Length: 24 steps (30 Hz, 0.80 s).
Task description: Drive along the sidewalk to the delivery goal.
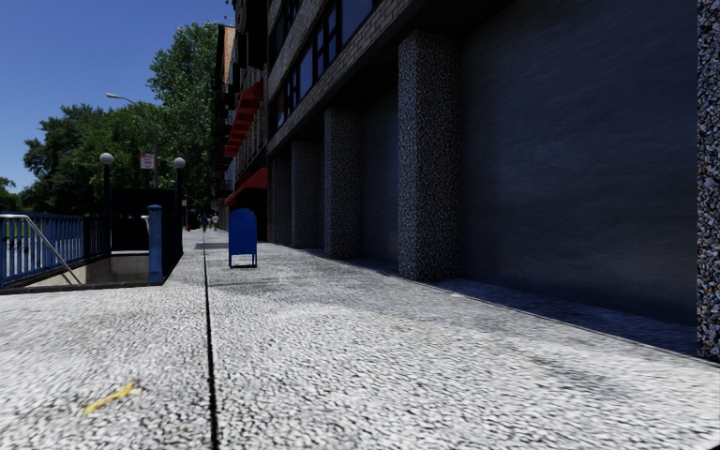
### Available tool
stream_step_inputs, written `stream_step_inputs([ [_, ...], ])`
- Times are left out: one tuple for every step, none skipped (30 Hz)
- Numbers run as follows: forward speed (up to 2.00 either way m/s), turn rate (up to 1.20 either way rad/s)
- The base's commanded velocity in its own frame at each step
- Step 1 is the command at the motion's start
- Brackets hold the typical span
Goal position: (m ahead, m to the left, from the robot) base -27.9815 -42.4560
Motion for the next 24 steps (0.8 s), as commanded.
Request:
stream_step_inputs([
  [0.00,0.00],
  [0.00,0.00],
  [0.00,0.00],
  [0.00,0.00],
  [0.00,0.00],
  [0.00,0.00],
  [0.00,0.00],
  [0.00,0.00],
  [0.00,0.00],
  [0.00,0.00],
  [0.00,0.00],
  [0.00,0.00],
  [0.00,0.00],
  [0.00,0.00],
  [0.00,0.00],
  [0.00,0.00],
  [0.00,0.00],
  [0.00,0.00],
  [0.00,0.00],
  [0.00,0.00],
  [0.00,0.00],
  [0.00,0.00],
  [0.00,0.00],
  [0.00,0.00],
])
